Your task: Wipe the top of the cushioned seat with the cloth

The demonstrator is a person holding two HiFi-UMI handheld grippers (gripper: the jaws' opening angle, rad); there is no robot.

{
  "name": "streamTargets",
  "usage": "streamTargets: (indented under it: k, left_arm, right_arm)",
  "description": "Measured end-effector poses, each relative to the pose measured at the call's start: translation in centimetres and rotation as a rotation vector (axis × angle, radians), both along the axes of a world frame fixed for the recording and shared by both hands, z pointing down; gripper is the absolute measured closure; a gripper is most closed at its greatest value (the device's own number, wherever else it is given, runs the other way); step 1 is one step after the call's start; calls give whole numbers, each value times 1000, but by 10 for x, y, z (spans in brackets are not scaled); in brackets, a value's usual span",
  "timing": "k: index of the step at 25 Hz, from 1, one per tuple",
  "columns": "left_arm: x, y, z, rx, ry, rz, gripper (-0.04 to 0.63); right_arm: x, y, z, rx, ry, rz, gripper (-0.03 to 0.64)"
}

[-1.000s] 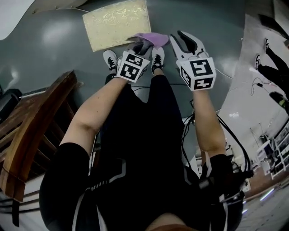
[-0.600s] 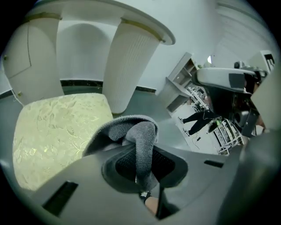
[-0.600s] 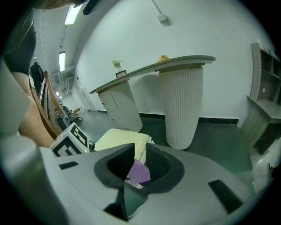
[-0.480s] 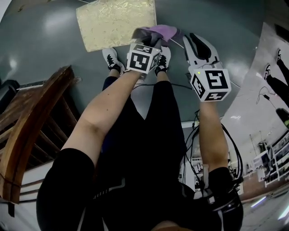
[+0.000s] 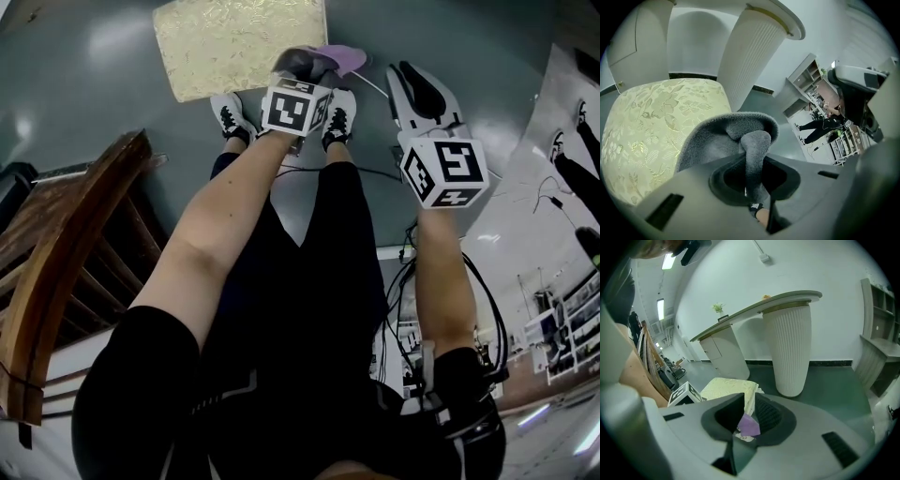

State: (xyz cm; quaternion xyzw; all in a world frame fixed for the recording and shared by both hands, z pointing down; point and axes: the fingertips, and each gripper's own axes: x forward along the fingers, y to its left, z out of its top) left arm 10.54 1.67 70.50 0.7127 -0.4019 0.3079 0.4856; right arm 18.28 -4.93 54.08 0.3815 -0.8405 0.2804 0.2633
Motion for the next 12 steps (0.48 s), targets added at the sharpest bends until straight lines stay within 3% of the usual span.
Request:
streamTargets:
  k: [12]
  left_arm:
    - [-38,17,-3,11,37,30,549]
  right_arm:
    - [-48,8,-1,-13,4,-47,545]
